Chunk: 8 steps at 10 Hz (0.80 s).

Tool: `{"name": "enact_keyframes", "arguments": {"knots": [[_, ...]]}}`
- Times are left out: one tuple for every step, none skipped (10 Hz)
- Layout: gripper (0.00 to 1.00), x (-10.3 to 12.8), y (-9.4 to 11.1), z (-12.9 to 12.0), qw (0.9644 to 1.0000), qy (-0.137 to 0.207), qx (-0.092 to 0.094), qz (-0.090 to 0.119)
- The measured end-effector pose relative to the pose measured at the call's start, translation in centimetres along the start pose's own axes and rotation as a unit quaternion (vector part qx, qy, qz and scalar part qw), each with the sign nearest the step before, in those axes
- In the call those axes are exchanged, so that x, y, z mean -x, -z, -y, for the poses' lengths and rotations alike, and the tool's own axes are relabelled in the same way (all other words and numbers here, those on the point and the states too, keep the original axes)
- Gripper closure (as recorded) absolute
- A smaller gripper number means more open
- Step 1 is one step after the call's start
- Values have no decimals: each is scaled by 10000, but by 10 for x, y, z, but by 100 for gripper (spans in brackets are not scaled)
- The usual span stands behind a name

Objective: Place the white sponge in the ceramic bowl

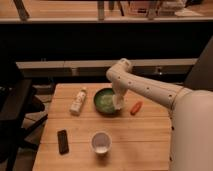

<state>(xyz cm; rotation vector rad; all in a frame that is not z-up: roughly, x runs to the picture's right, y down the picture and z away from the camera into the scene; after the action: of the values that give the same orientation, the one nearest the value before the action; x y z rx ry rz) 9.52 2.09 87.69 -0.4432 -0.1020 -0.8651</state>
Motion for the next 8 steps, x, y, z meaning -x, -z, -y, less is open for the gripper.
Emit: {"name": "enact_keyframes", "arguments": {"knots": [[96,0,0,2,10000,19,-9,-3],[96,0,0,5,10000,34,-26,-10],[96,1,0,7,10000,59,-38,-14],[96,0,0,7,10000,69,-49,-24],[96,-2,0,7,9999,73,-59,-35],[96,-2,0,8,9999,82,-70,-37],[96,-3,0,9,9999,91,-76,-38],[96,-3,-1,11,9999,111,-84,-37]]}}
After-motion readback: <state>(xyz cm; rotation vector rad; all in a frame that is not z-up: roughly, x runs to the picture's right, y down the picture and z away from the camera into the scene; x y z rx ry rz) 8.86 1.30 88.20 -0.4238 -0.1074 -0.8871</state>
